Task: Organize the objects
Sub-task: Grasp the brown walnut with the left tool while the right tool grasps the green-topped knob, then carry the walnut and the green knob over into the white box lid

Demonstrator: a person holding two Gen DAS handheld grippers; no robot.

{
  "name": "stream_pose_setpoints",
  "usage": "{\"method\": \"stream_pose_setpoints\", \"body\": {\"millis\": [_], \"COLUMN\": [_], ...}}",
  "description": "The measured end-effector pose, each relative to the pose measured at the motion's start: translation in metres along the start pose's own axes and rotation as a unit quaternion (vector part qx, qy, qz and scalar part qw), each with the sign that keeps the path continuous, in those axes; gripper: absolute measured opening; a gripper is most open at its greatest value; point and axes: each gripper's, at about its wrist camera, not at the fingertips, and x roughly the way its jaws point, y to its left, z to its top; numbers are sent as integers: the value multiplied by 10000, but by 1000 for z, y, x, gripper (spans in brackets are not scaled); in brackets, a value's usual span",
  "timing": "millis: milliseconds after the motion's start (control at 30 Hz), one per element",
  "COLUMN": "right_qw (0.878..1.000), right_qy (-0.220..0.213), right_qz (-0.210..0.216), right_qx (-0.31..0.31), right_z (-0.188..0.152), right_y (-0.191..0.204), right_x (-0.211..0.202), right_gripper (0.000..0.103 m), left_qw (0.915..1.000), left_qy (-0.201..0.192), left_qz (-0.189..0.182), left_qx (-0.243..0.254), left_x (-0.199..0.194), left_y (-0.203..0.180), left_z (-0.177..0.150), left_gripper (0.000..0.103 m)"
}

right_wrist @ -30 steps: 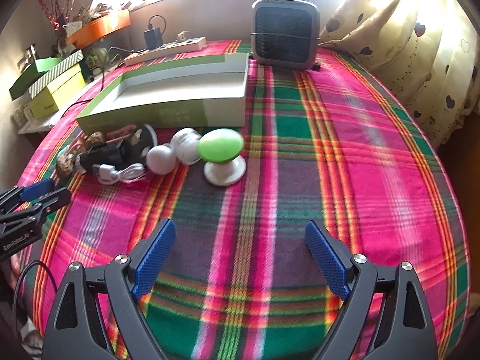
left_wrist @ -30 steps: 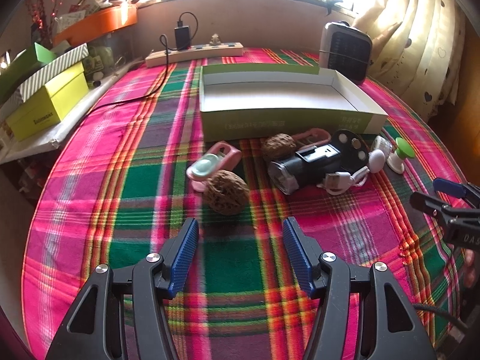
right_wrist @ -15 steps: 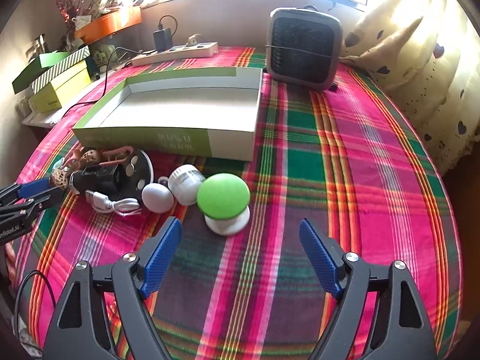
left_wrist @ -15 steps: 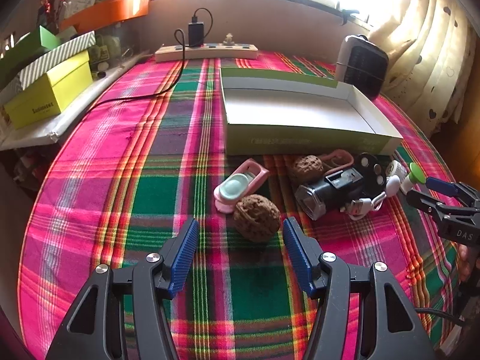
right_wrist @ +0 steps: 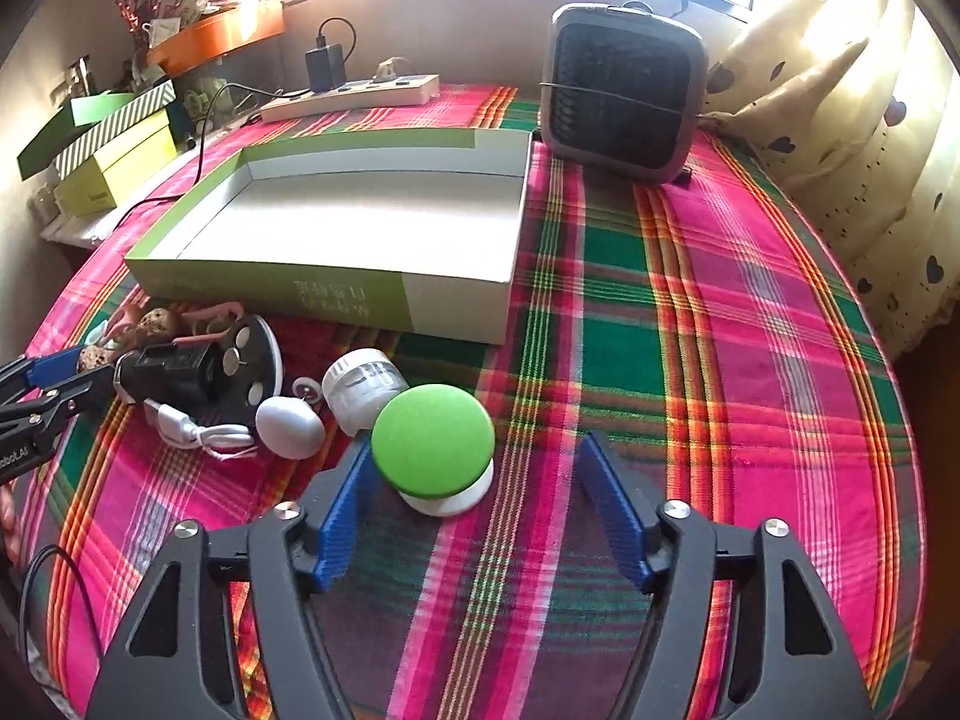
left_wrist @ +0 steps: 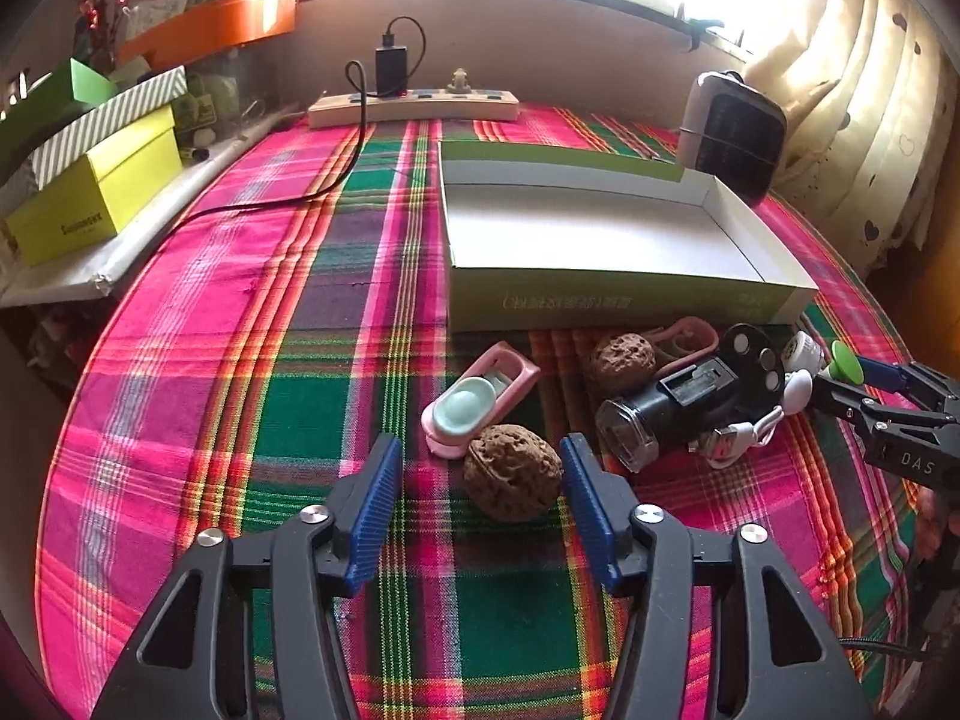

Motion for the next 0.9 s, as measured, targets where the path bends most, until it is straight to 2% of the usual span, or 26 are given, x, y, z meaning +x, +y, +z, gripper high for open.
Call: {"method": "stream_pose_setpoints", "body": {"millis": [267, 433, 533, 900], "right_qw": [10000, 9999, 9999, 9999], "right_qy": [-57, -87, -89, -86], "right_qz": [35, 61, 60, 62], "right_qx": [-68, -101, -93, -76], "right_z": [0, -1, -1, 0], "right_y": [3, 5, 5, 5], "right_x": [-2, -3, -3, -3], "right_gripper": [50, 36, 36, 36], "left_qw": [10000, 9999, 9999, 9999], "left_qy": [-27, -34, -46, -35], "left_qz": [39, 82, 98, 64], "left_qx": [-60, -65, -67, -71], "left_x": [0, 0, -1, -1], "left_y": [2, 4, 5, 5], "left_z": [0, 0, 0, 1], "left_gripper": [42, 35, 30, 29]}}
